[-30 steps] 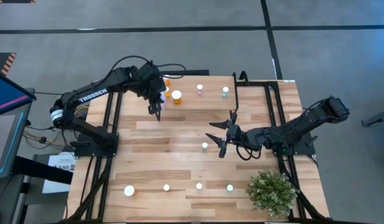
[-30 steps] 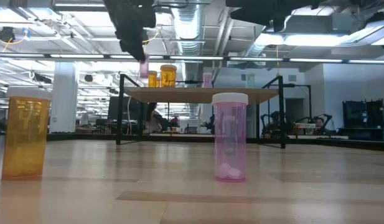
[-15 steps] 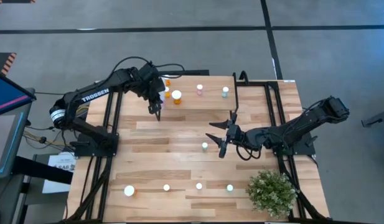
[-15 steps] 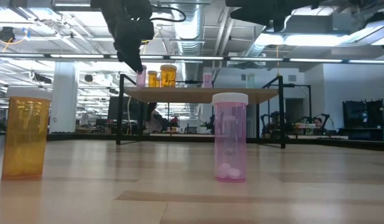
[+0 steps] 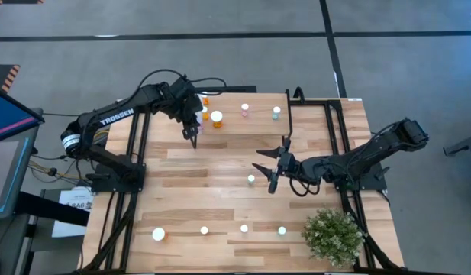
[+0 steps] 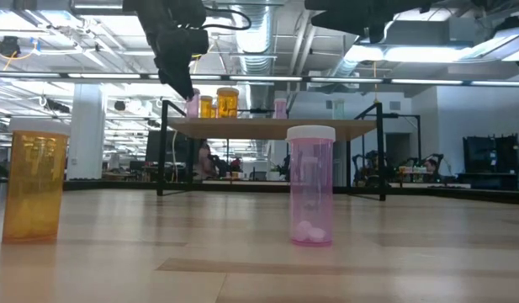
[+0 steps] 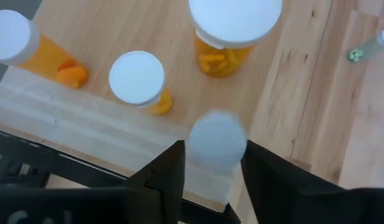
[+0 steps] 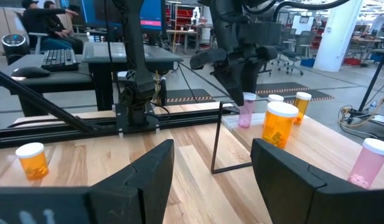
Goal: Pick and place medicine bottles onto shelf by color
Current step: Put the top pink pill bottle on the shelf, then put the top blue pill bottle on the shelf
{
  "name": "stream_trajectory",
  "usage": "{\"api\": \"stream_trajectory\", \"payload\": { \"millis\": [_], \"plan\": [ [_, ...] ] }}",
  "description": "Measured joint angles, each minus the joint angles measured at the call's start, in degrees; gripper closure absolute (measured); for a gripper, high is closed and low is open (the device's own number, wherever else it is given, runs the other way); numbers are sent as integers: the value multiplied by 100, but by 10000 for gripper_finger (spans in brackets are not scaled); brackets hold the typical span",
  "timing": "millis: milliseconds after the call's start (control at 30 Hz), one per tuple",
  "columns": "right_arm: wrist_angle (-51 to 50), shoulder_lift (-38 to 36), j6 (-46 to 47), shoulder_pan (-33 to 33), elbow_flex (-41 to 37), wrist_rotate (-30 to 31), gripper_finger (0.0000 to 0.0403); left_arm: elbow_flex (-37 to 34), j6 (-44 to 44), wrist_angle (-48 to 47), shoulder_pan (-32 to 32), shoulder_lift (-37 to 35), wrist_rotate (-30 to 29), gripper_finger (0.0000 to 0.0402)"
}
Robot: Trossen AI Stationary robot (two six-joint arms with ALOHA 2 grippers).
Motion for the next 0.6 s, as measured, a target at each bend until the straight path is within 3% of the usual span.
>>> {"api": "stream_trajectory", "payload": {
  "millis": [233, 600],
  "plan": [
    [0, 0, 0, -2, 0, 0, 168, 2, -28, -2, 0, -66, -74, 213],
    [-20, 0, 15, 0, 0, 0, 168, 2, 42, -206, 0, -749, -193, 200]
  ]
}}
